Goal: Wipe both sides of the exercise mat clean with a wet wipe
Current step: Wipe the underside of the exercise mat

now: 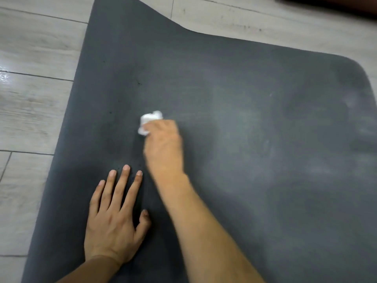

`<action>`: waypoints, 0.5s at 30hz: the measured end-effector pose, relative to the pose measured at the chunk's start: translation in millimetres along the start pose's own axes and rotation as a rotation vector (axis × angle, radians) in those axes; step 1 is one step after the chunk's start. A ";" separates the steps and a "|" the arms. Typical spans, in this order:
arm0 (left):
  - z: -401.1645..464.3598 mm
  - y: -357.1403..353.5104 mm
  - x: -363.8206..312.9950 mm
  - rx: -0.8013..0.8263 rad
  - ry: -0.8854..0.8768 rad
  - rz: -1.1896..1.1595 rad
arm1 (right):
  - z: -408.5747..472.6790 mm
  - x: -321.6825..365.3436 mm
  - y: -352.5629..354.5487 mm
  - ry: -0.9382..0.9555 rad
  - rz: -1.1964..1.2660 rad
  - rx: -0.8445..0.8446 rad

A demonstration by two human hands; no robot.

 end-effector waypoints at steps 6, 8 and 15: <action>-0.4 3.3 -1.3 -0.008 0.003 0.019 | 2.0 -69.2 67.7 0.115 -0.178 -0.076; -0.5 3.5 -2.7 -0.011 0.006 0.021 | 3.4 -138.0 125.6 -0.074 -0.307 -0.164; -0.3 4.9 -2.1 -0.028 0.009 0.031 | -2.5 -91.9 88.3 -0.106 -0.212 -0.202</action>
Point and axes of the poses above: each hand's wrist, its own z-axis towards the middle knuckle, its own y-axis out of the back of the hand, x = y × z, the point moved 10 cm from there along z, towards the middle knuckle
